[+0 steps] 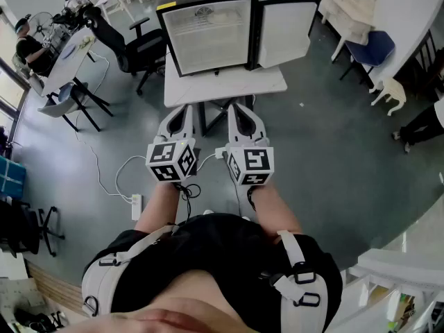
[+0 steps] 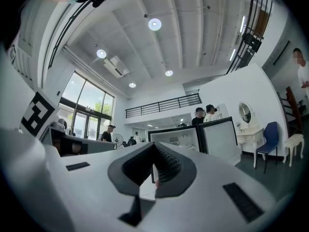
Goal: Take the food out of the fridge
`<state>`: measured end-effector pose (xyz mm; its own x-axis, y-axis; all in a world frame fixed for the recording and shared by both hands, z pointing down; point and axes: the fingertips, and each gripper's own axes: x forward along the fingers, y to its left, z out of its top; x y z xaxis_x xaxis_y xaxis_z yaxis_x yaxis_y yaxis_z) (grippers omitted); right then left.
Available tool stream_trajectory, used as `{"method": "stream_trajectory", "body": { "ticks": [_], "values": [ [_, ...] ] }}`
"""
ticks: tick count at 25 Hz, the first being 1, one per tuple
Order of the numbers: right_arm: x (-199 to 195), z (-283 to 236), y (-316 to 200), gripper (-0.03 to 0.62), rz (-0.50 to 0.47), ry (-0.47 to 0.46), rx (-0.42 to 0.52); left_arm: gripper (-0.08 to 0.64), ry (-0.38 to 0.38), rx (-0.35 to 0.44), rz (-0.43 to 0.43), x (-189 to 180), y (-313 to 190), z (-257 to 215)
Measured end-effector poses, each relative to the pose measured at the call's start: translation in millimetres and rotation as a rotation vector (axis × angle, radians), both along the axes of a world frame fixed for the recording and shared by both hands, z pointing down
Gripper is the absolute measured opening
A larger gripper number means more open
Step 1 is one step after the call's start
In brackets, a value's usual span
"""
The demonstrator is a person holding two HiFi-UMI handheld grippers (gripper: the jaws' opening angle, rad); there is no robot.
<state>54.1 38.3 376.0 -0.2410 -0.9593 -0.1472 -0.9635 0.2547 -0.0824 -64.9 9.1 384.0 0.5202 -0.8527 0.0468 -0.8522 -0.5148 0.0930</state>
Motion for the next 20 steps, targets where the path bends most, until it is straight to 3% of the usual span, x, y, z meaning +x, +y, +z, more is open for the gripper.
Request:
{"method": "stream_trajectory", "body": {
  "ticks": [9,20],
  "values": [
    [-8,-5,-12,0.008,0.019,-0.022,0.012,0.003,-0.001,0.005,0.009,-15,-9,-1],
    [-55,8,-31,0.008,0.061,0.014,-0.004,0.002,0.022,0.008,0.053,-61,-31,4]
  ]
}}
